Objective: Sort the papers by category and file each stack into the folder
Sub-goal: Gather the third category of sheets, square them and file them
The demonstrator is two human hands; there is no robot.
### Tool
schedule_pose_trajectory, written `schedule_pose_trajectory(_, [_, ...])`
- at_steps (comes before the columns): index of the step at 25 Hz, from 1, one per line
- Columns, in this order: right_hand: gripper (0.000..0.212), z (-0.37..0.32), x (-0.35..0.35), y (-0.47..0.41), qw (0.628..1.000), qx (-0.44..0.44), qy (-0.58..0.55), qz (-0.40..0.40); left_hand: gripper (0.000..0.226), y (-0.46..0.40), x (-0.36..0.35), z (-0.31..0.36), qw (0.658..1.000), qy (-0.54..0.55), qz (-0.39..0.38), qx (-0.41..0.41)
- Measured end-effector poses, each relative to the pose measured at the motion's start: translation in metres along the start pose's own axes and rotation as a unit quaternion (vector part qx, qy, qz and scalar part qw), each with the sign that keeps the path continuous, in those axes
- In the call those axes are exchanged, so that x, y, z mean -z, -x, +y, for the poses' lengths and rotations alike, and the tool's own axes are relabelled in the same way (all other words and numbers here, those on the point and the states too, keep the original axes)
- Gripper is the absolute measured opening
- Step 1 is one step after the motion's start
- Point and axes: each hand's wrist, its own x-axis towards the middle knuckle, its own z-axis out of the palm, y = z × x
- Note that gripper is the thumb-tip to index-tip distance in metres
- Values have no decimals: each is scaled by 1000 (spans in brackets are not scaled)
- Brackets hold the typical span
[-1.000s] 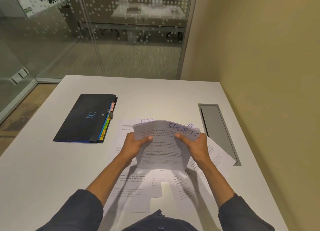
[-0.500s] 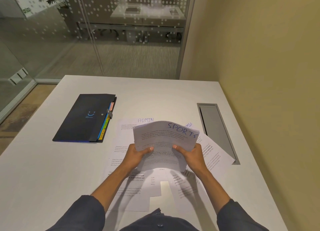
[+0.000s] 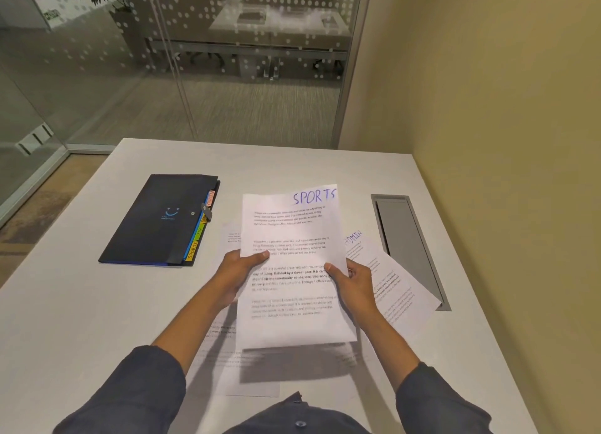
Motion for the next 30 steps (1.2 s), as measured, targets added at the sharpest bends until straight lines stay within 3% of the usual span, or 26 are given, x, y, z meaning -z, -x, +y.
schedule_pose_trajectory(4, [26, -3, -13, -13, 998, -31, -28, 54, 28, 5, 18, -9, 998, 0, -53, 31])
schedule_pose_trajectory(12, [23, 14, -50, -22, 993, -110, -13, 45, 33, 8, 60, -24, 997, -34, 72, 4])
schedule_pose_trajectory(15, [22, 37, -59, -15, 984, -124, 111, 59, 31, 11, 97, -22, 992, -23, 120, -6])
schedule_pose_trajectory(18, [31, 60, -73, 4, 936, -105, 336, 12, 33, 18, 136, -20, 988, -25, 151, -9])
schedule_pose_trajectory(22, [37, 81, -105, 27, 847, -93, 523, -37, 36, 26, 176, -21, 986, -45, 163, 9])
schedule_pose_trajectory(27, [81, 108, -137, 37, 776, -98, 623, -8, 31, 31, 203, -22, 986, -59, 154, 12])
schedule_pose_trajectory(30, [93, 117, -142, 36, 774, -102, 625, 24, 30, 33, 211, -22, 987, -64, 148, 12])
